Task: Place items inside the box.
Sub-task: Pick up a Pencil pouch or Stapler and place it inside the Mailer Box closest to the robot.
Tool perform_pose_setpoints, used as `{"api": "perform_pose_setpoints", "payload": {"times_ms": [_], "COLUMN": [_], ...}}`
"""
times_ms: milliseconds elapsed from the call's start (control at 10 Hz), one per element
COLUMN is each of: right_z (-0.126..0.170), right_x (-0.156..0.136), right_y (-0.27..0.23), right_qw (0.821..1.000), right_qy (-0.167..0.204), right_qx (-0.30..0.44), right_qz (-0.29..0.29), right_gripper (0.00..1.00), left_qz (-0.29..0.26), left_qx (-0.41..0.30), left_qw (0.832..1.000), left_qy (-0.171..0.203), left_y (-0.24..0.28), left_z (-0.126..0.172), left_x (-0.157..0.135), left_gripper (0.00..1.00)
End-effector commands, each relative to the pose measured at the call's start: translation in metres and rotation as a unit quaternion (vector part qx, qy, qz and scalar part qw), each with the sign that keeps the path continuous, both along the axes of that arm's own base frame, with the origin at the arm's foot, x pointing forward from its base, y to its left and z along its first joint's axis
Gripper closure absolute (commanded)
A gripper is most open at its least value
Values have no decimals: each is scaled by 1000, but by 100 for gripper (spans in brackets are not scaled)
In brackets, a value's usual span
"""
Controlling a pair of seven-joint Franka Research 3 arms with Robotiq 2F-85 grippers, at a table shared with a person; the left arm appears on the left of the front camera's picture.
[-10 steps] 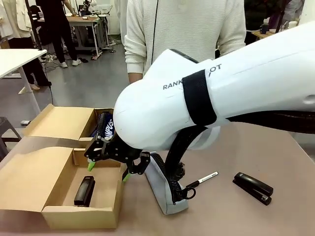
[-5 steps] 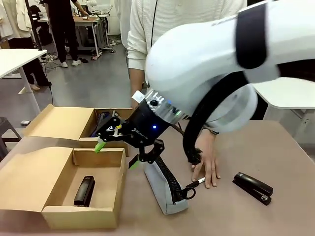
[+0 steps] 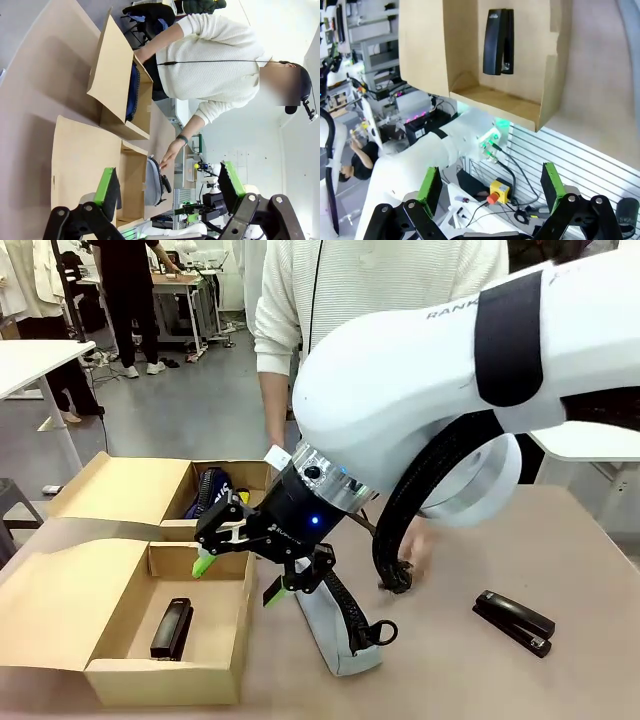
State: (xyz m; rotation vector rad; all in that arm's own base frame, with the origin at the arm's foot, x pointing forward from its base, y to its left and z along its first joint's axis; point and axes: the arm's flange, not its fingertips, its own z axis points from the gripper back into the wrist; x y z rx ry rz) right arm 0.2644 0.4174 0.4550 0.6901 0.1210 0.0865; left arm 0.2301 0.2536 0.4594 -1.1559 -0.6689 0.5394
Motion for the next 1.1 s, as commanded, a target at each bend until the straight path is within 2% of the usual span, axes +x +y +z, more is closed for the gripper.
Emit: {"api": "perform_pose_setpoints", "payload": {"times_ms": [0, 200, 300, 400, 600, 700, 800, 900, 1000], "right_z": [-2, -1, 5, 16, 19, 5, -14, -40, -62], "right_x": [5, 7, 12, 23, 51, 61, 66, 62, 50], "right_y": [-3, -9, -35, -85, -207, -259, -308, -366, -411], "right_qw": [1000, 1000, 999, 995, 977, 963, 944, 908, 872], "right_qy": [-9, -10, -8, -11, 19, 37, 39, 39, 27], "right_qx": [19, 21, 47, 93, 197, 231, 285, 368, 448], "right_qz": [2, -1, 10, -22, -85, -135, -161, -196, -199], "right_gripper": [0, 0, 0, 0, 0, 0, 0, 0, 0], "left_qz": [-2, -2, -2, -2, -2, -2, -2, -2, -2], "left_qx": [-1, -1, -1, -1, -1, -1, -1, -1, -1], "left_qw": [1000, 1000, 1000, 1000, 1000, 1000, 1000, 1000, 1000], "left_qy": [-15, -15, -15, -15, -15, -15, -15, -15, -15], "left_y": [-2, -2, -2, -2, -2, -2, -2, -2, -2], "left_z": [0, 0, 0, 0, 0, 0, 0, 0, 0], "left_x": [0, 0, 0, 0, 0, 0, 0, 0, 0], "left_gripper": [0, 0, 0, 0, 0, 0, 0, 0, 0]}}
